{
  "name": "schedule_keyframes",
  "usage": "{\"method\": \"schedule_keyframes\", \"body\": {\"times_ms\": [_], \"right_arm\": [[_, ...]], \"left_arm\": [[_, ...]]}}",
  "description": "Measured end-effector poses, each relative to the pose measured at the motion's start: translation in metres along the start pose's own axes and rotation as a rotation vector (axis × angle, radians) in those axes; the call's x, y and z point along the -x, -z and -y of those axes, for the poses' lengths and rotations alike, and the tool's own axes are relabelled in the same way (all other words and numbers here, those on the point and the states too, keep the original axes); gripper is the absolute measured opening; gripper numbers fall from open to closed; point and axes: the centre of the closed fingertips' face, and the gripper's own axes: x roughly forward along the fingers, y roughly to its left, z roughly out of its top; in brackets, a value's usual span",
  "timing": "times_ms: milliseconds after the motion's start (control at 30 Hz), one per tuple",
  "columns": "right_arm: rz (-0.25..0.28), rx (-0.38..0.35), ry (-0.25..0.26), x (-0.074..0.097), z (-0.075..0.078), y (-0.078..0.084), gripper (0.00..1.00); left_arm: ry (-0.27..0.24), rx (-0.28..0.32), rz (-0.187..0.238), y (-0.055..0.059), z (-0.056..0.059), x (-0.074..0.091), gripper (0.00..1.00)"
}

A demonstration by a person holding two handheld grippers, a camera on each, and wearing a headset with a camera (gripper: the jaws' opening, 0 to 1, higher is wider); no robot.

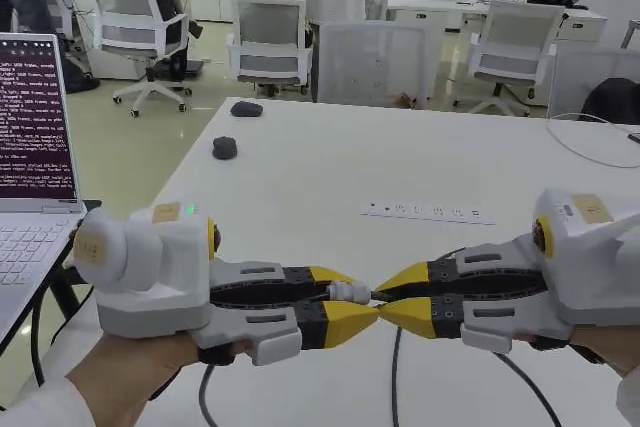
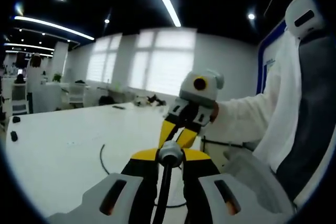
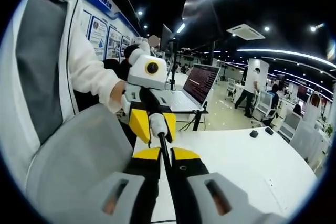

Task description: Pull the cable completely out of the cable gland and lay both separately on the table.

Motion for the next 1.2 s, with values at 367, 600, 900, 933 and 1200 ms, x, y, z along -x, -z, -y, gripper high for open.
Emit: {"method": "schedule_keyframes", "body": {"times_ms": [367,600,900,933,1200], "right_arm": [[-0.004,-0.025,0.011,0.002,0.004,0.008,0.04],[-0.028,-0.062,0.042,0.01,0.011,0.026,0.04],[-0.077,-0.127,0.099,0.027,0.019,0.058,0.04],[-0.081,-0.13,0.103,0.029,0.02,0.061,0.04],[-0.093,-0.154,0.121,0.037,0.02,0.07,0.05]], "left_arm": [[-0.013,0.007,0.011,-0.001,-0.005,0.005,0.17],[-0.035,0.011,0.028,-0.004,-0.012,0.015,0.17],[-0.054,0.019,0.046,-0.008,-0.018,0.024,0.17],[-0.053,0.02,0.046,-0.008,-0.018,0.024,0.17],[-0.046,0.018,0.042,-0.008,-0.016,0.022,0.17]]}}
